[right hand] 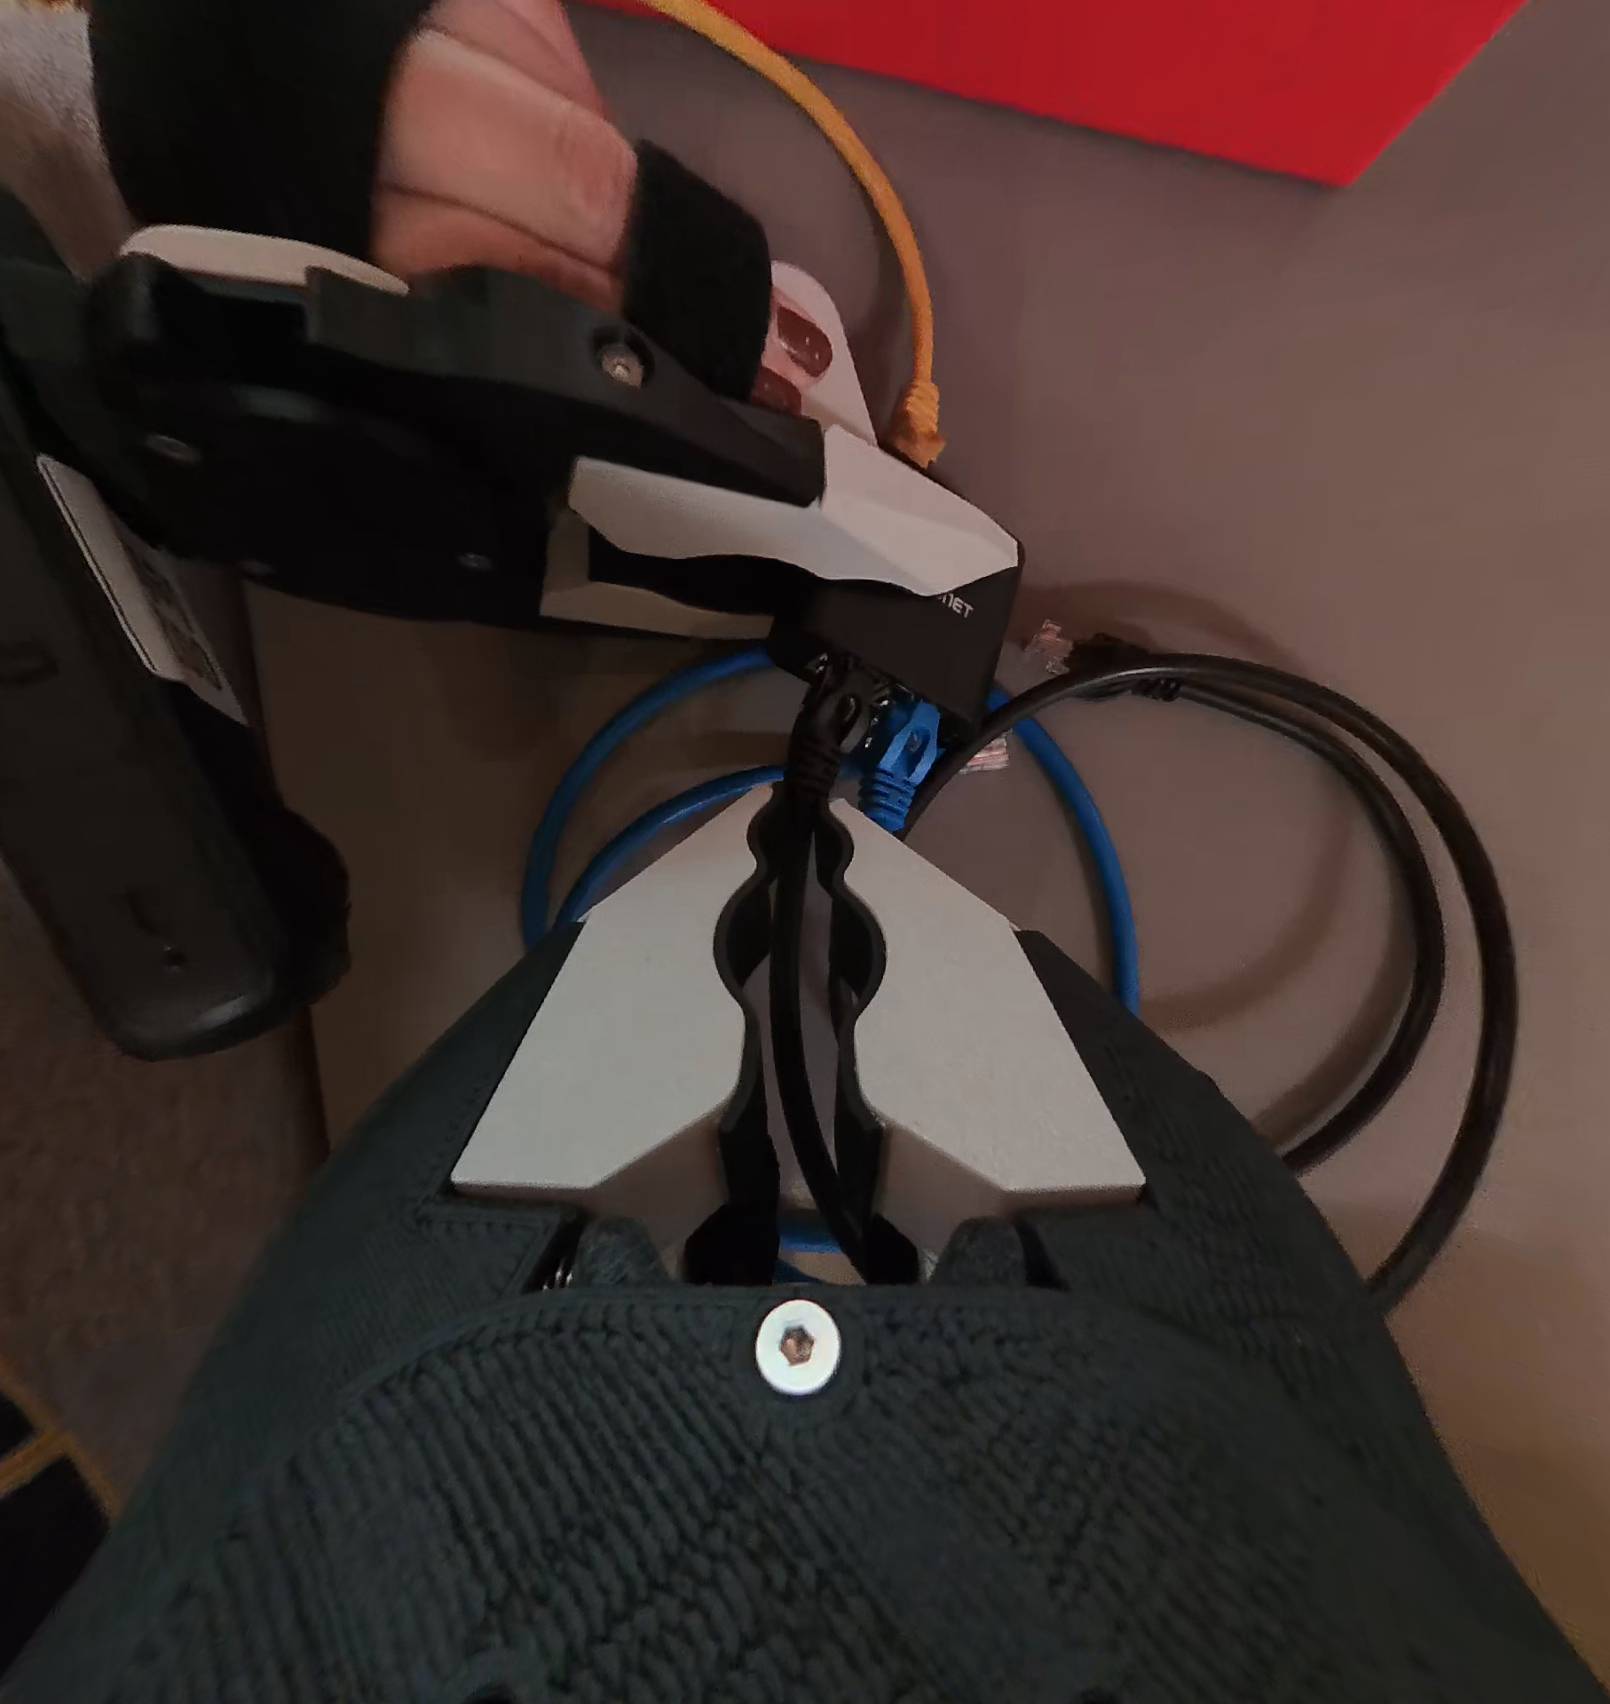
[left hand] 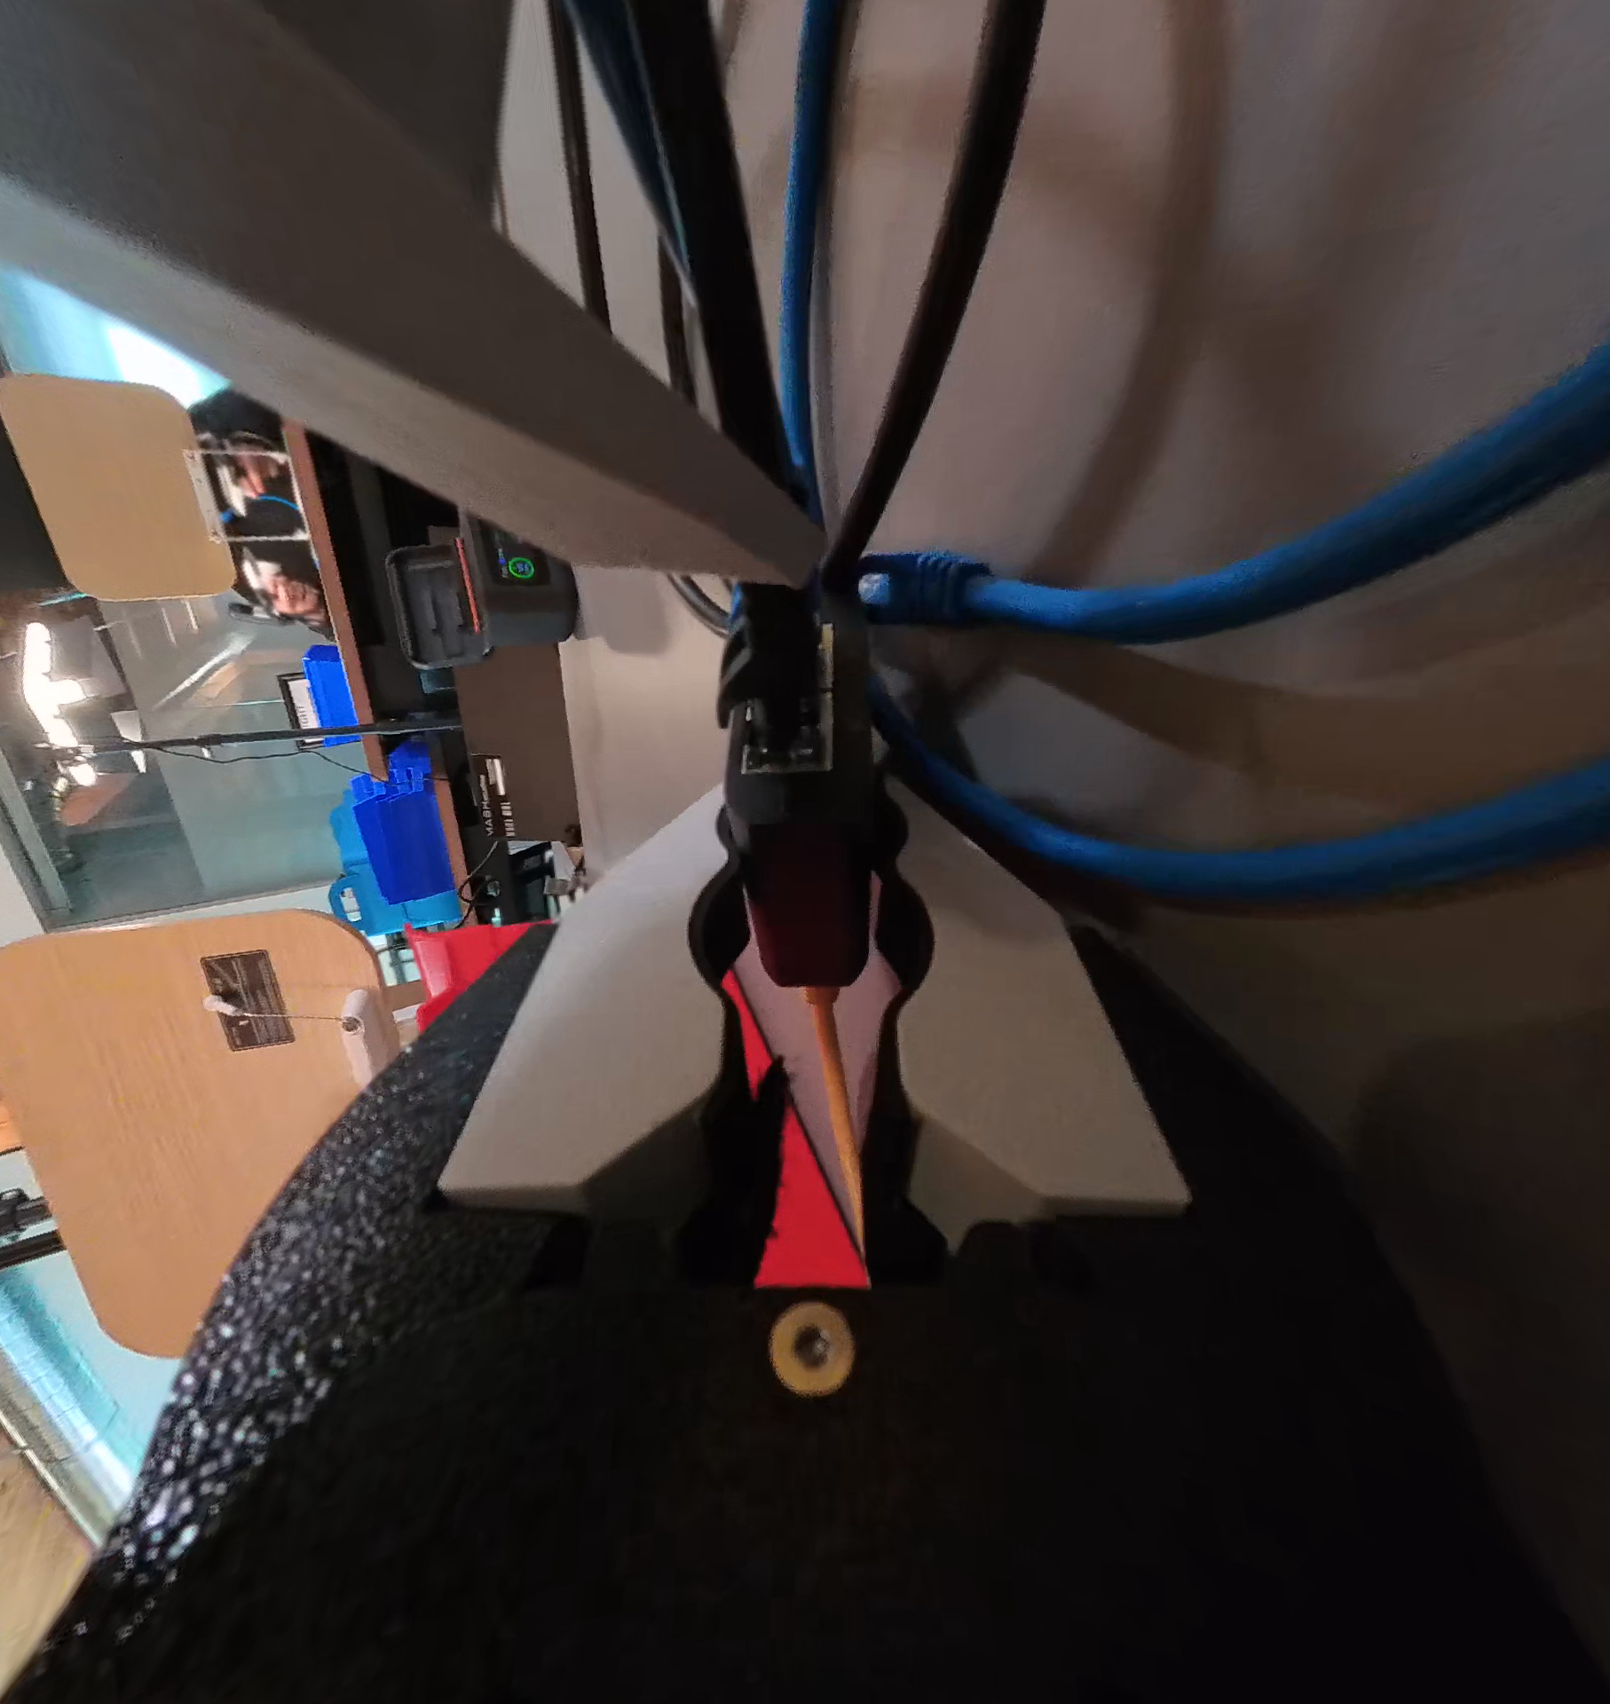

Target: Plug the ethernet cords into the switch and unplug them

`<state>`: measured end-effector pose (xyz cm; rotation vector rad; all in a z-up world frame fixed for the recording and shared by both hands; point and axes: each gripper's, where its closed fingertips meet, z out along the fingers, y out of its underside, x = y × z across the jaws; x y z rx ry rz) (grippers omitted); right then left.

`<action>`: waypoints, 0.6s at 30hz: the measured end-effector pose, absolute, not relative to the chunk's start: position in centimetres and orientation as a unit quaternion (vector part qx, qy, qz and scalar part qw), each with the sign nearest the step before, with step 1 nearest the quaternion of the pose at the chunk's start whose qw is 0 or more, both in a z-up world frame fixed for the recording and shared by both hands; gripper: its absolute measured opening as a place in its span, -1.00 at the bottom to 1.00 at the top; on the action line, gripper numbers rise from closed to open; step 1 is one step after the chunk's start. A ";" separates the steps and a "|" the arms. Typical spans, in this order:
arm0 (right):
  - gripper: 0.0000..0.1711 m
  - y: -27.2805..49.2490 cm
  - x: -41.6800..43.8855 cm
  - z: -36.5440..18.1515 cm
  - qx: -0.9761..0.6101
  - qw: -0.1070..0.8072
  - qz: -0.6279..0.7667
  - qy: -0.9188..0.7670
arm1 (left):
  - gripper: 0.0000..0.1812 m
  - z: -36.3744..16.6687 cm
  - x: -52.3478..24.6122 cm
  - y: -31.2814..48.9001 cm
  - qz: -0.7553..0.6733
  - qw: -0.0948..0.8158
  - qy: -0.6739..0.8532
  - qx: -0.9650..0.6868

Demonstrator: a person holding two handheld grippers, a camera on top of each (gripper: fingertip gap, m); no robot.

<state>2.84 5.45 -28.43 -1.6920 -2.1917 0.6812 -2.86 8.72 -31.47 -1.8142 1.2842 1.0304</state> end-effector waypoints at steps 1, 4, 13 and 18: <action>-0.97 5.5 2.8 -28.4 -0.593 0.146 0.241 -0.754 | -0.77 -31.5 -2.9 8.8 0.394 0.338 0.491 -0.700; -0.98 5.8 2.7 -28.5 -0.601 0.159 0.238 -0.746 | -0.77 -31.4 -3.0 9.0 0.404 0.331 0.490 -0.698; -0.64 6.2 2.3 -23.7 -0.558 0.284 0.298 -0.720 | -0.76 -29.7 -4.5 10.0 0.373 0.361 0.452 -0.725; -0.52 9.7 6.4 -14.3 -0.493 0.524 0.318 -0.618 | -0.77 -26.7 -6.3 10.4 0.326 0.413 0.364 -0.768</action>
